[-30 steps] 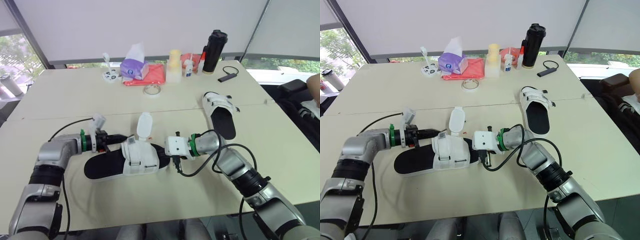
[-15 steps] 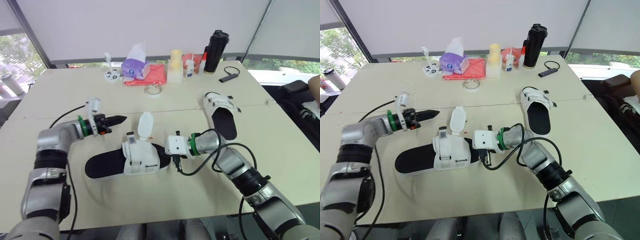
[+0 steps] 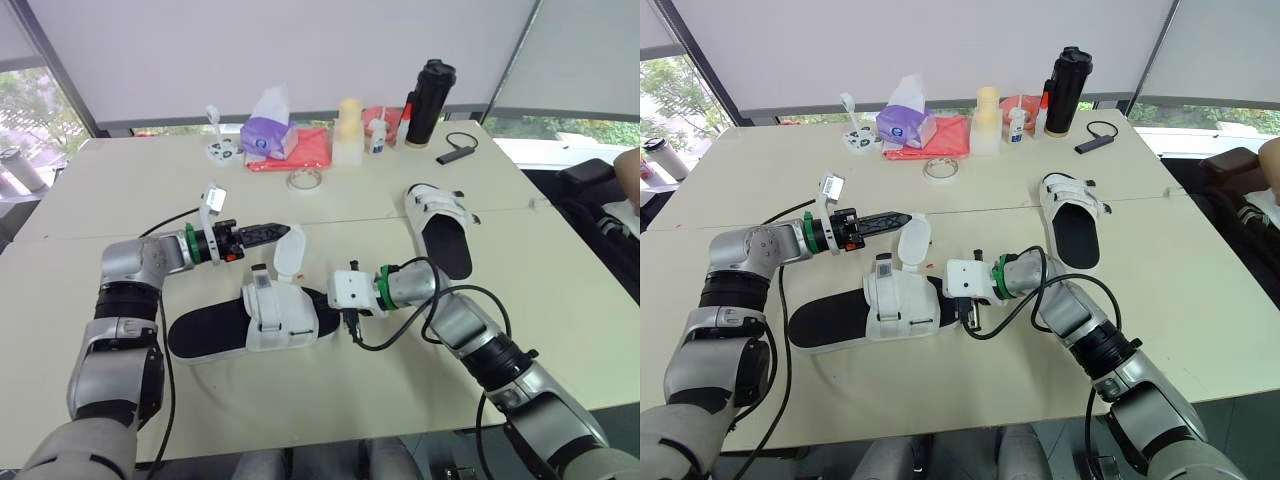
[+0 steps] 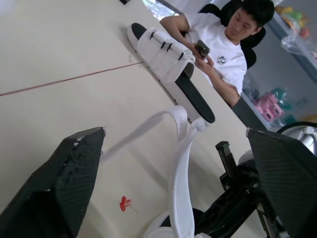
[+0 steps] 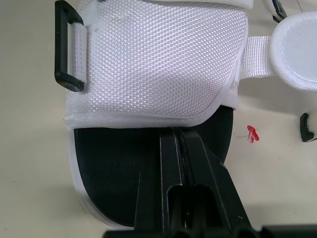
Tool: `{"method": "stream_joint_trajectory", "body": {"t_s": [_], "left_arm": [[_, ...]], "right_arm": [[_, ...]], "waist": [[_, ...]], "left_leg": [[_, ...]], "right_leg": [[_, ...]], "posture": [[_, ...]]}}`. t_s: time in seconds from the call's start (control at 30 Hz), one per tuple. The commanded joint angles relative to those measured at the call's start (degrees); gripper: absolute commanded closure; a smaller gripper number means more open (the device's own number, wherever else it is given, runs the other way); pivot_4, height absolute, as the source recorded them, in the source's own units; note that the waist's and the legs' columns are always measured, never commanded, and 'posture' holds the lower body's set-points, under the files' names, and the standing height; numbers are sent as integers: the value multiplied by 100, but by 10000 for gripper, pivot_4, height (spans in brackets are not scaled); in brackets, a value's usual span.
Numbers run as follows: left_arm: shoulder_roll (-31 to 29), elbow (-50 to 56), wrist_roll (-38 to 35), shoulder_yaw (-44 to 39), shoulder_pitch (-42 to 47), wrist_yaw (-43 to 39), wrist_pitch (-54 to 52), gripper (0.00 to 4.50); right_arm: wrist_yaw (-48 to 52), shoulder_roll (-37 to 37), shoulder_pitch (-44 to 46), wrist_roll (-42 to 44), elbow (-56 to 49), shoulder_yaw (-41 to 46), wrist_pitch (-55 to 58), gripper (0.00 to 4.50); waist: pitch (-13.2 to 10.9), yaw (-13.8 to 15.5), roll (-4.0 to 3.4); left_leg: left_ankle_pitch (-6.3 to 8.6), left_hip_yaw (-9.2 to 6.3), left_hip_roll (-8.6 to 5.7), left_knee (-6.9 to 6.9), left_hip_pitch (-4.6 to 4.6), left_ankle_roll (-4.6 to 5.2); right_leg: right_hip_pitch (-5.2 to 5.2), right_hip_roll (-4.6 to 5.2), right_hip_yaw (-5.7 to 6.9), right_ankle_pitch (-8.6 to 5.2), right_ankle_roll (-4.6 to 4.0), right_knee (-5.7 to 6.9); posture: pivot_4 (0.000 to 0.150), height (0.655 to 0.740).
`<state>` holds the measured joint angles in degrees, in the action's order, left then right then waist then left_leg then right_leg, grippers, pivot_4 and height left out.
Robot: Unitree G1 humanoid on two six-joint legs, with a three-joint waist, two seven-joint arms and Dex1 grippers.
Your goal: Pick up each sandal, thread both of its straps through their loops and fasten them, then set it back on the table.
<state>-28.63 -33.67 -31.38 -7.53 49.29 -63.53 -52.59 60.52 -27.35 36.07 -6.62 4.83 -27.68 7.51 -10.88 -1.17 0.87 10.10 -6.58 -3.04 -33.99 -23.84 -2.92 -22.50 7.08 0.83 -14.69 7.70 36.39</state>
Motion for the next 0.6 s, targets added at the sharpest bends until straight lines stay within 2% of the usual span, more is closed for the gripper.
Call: {"method": "stream_joint_trajectory", "body": {"t_s": [0.03, 0.37, 0.53, 0.6], "left_arm": [[-124, 182, -115, 29, 147, -163, -217, 201], [-232, 438, -46, 665, 16, -454, -686, 201], [107, 58, 5, 702, 224, -399, -587, 201], [369, -403, 49, 587, 483, -253, -443, 201]], "right_arm": [[-53, -68, -70, -234, 168, -57, 154, 45000], [-83, -69, -21, -253, 245, -58, 99, 45000], [-94, -78, -32, -258, 241, -58, 90, 45000], [-100, -73, -28, -265, 245, -57, 86, 45000]], "waist": [[0, 0, 0], [0, 1, 0], [0, 13, 0], [-1, 22, 1]], "left_leg": [[0, 0, 0, 0, 0, 0], [0, 0, 0, 0, 0, 0], [0, -1, 0, 0, 0, 0], [0, -1, 0, -1, 0, 0]], "right_leg": [[0, 0, 0, 0, 0, 0], [0, 0, 0, 0, 0, 0], [1, 0, 0, 0, 0, 0], [1, 0, 0, 0, 0, 0]], "posture": [[1500, 7400], [1500, 7400], [1500, 7400], [1500, 7400]]}}
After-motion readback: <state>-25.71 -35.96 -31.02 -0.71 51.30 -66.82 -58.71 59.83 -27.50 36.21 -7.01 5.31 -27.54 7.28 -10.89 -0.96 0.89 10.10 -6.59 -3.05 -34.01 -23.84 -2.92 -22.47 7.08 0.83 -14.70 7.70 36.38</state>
